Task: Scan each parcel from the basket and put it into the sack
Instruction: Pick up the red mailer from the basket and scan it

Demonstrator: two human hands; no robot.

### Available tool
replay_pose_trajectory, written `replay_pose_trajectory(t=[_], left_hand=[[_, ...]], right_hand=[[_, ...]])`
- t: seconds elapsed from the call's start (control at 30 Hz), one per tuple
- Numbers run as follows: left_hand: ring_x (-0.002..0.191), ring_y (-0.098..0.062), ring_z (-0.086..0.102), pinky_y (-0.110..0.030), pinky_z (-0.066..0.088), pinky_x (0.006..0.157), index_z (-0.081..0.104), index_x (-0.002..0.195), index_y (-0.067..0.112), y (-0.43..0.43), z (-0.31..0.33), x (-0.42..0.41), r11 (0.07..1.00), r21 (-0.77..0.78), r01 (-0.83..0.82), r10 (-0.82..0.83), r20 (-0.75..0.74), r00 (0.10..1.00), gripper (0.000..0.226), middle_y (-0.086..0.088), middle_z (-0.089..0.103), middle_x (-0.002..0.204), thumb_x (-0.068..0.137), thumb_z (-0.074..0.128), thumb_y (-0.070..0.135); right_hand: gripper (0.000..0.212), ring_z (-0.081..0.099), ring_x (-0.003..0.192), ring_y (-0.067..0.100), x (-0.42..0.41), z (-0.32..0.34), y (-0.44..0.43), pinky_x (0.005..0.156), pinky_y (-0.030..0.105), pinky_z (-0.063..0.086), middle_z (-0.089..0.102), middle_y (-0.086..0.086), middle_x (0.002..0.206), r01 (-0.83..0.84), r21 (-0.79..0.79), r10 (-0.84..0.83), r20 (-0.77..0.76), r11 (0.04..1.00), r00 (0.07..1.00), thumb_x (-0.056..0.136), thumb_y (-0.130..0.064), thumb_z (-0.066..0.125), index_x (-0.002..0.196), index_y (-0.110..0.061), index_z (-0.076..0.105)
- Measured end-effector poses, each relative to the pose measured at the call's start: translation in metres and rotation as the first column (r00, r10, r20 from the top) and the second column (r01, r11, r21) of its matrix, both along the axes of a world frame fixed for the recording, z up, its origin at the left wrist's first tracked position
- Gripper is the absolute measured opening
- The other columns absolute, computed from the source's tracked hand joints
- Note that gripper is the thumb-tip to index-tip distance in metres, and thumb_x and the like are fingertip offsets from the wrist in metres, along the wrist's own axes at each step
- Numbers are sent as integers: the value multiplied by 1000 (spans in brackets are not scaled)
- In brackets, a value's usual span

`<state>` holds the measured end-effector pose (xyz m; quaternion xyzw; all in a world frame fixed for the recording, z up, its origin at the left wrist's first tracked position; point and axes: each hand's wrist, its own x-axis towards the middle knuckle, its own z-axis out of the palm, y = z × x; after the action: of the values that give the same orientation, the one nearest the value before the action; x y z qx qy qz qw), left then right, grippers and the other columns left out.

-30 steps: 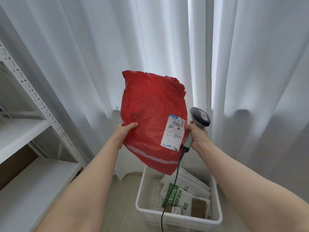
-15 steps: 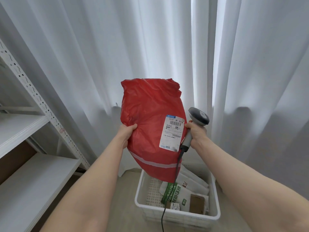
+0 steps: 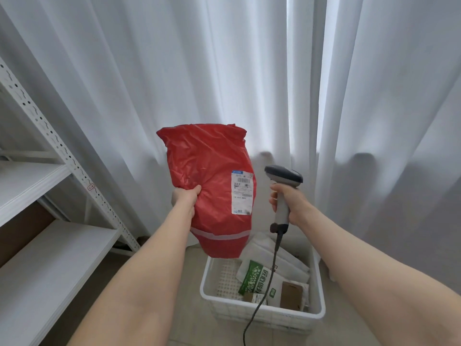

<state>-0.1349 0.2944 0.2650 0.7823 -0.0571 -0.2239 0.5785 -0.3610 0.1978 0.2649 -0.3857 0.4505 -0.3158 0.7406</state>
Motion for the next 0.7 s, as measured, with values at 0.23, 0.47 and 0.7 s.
replay_pose_trajectory(t=[0.23,0.47,0.7], left_hand=[[122,-33,51,-35,39,103,49,131,-1,1,-5,-5,999,9,-44,44,-18,999,56,-16,54,134,85,73,19],[124,-34,50,-36,38,105,47,133,-1,3,-8,-8,999,17,-52,52,-38,998,58,-16,53,136,85,72,20],[125,-33,49,-38,38,106,46,134,0,2,-6,-8,999,12,-43,44,-58,997,58,-16,52,137,86,72,19]], right_hand=[[12,56,51,16,2,0,12,50,26,48,61,10,68,-156,-108,146,-100,982,984,88,-9,63,100,-8,61],[7,53,48,15,-1,4,14,49,25,46,58,8,64,-177,-111,157,-170,978,973,86,-6,59,93,-8,60],[4,51,49,16,-3,8,14,50,26,44,56,7,62,-190,-130,156,-232,973,960,85,-5,58,87,-9,60]])
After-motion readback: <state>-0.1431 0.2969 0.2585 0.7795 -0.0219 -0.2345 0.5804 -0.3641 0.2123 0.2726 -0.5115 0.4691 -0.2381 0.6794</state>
